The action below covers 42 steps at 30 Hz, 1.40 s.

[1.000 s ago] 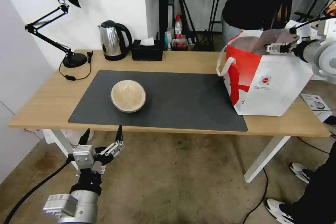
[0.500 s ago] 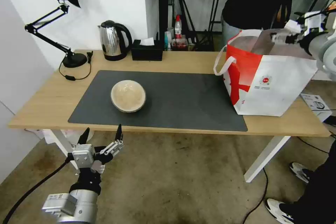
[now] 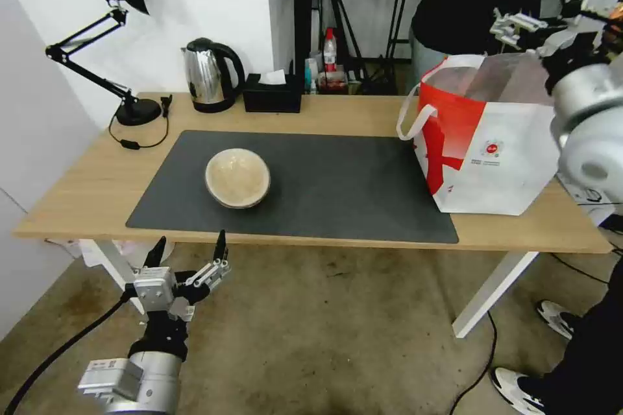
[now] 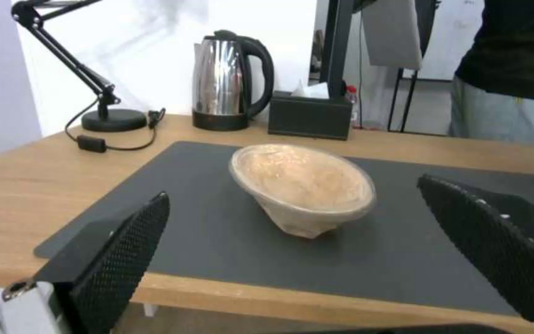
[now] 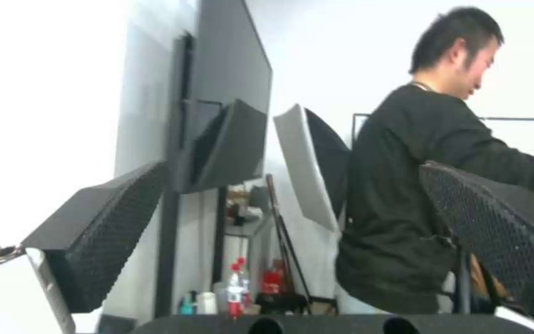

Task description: Pick up the trash from the table and place it into the takeout bag.

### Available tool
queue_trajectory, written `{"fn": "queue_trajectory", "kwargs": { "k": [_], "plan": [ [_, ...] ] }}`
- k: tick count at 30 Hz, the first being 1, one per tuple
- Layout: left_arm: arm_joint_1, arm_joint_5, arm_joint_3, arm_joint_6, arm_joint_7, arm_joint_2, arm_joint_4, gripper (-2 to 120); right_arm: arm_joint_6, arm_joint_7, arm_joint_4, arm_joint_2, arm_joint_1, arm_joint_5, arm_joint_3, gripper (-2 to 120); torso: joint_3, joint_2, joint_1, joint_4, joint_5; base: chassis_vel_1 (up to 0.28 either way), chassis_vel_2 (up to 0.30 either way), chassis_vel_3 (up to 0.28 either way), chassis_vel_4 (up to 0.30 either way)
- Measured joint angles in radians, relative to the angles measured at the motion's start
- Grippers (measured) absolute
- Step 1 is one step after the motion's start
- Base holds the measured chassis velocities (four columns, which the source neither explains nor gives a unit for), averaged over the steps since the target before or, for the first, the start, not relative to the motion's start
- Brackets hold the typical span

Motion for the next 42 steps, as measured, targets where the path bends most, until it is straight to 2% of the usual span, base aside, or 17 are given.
{"fn": "queue_trajectory", "kwargs": {
  "k": [3,5,7,8,12,13,17,27,32,36,42],
  "plan": [
    [0.000,0.002,0.003,0.000,0.000,-0.001,0.001,100,0.001,0.048,0.045,0.025,-0.063,-0.068,0.006,100,0.000,0.000,0.000,0.0002,0.0000,0.000,0.000,0.000,0.000],
    [0.000,0.003,0.002,-0.001,0.000,-0.001,0.002,100,0.001,0.065,0.075,0.056,-0.182,-0.165,0.053,100,0.000,0.000,0.000,0.0001,0.0002,0.000,0.000,0.000,0.000],
    [0.002,0.003,0.000,-0.003,0.000,-0.001,0.002,100,0.006,0.060,0.078,0.083,-0.295,-0.230,0.096,100,0.000,0.000,0.000,0.0000,0.0005,0.000,0.000,0.000,0.000],
    [0.002,0.003,0.000,-0.003,0.000,-0.001,0.002,100,0.006,0.060,0.078,0.083,-0.295,-0.230,0.096,100,0.000,0.000,0.000,0.0000,0.0005,0.000,0.000,0.000,0.000],
    [0.001,0.003,-0.002,-0.003,0.000,-0.001,0.004,100,0.029,0.045,0.084,0.150,-0.505,-0.344,0.208,100,0.000,0.000,0.000,0.0001,0.0002,0.000,0.000,0.000,0.000],
    [0.001,0.003,-0.002,-0.003,0.000,-0.001,0.004,100,0.029,0.045,0.084,0.150,-0.505,-0.344,0.208,100,0.000,0.000,0.000,0.0001,0.0002,0.000,0.000,0.000,0.000],
    [-0.002,-0.003,-0.008,-0.003,0.001,-0.001,0.002,100,0.052,0.026,0.086,0.218,-0.661,-0.457,0.251,100,0.000,0.000,0.000,-0.0002,0.0003,0.000,0.000,0.000,0.000],
    [0.004,-0.005,-0.010,-0.004,0.001,-0.001,-0.003,100,0.050,0.035,0.118,0.287,-0.844,-0.542,0.319,100,0.000,0.000,0.000,0.0001,0.0001,0.000,0.000,0.000,0.000],
    [0.002,-0.006,-0.008,-0.005,0.000,-0.001,-0.003,100,0.048,0.062,0.139,0.351,-0.957,-0.558,0.358,100,0.000,0.000,0.000,-0.0001,0.0001,0.000,0.000,0.000,0.000],
    [0.002,-0.010,-0.011,-0.006,-0.001,0.001,-0.002,100,0.059,0.066,0.128,0.431,-1.072,-0.619,0.363,100,0.000,0.000,0.000,-0.0002,0.0002,0.000,0.000,0.000,0.000],
    [0.002,-0.011,-0.011,-0.006,-0.001,0.001,-0.002,100,0.065,0.068,0.113,0.482,-1.127,-0.678,0.357,100,0.000,0.000,0.000,0.0000,0.0002,0.000,0.000,0.000,0.000]
  ]
}}
